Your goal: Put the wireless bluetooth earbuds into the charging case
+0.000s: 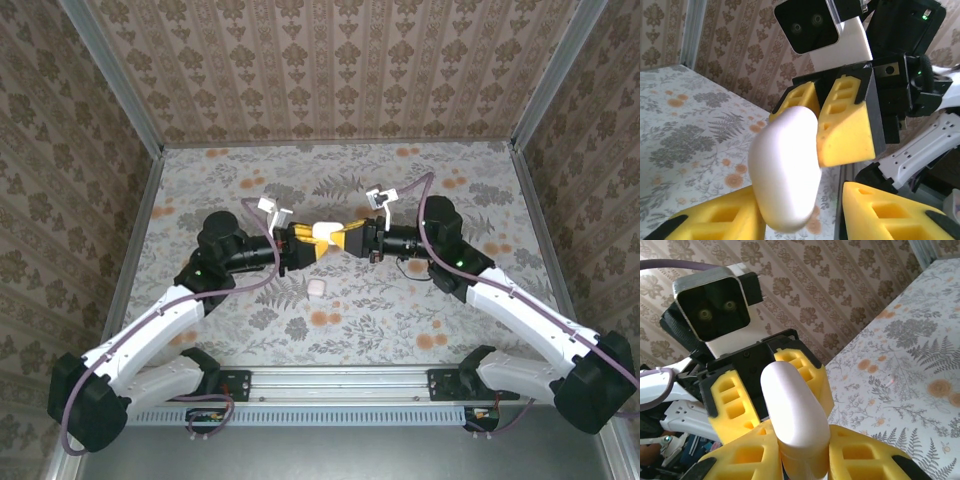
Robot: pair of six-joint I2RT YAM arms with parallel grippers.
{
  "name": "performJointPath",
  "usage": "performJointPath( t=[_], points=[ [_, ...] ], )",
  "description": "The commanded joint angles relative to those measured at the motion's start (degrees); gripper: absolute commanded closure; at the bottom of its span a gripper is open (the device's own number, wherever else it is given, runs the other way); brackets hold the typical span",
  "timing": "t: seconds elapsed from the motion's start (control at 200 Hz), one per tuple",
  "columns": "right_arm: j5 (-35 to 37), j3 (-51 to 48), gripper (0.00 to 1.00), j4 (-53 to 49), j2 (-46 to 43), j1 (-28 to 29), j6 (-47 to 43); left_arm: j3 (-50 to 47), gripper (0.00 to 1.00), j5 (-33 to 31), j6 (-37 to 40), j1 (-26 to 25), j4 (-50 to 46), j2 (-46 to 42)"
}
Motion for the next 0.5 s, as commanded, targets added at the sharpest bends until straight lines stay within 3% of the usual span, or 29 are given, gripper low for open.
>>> performJointPath(
  t=[0.0, 0.215, 0.285, 0.495],
  points=[
    [3.95, -0.25, 0.90, -2.45, -0.58, -1.51, 1.81, 1.94, 0.49, -2.38, 5.37, -0.22, -5.52, -1.07],
    [4.52, -0.79, 0.90, -8.58, -0.32, -7.88, 2.99, 4.48, 0.18, -9.11, 12.35, -0.18, -16.58, -1.42],
    [4.77, -1.37, 0.90, -10.89, 0.07, -10.78, 3.36, 5.05, 0.01, -12.62, 14.25, -0.17, -19.74, -1.64],
    [4.03, -4.79, 0.90, -15.26, 4.94, -21.81, 4.67, 5.71, 0.00, -23.63, 18.45, 0.23, -27.77, -2.62]
  ],
)
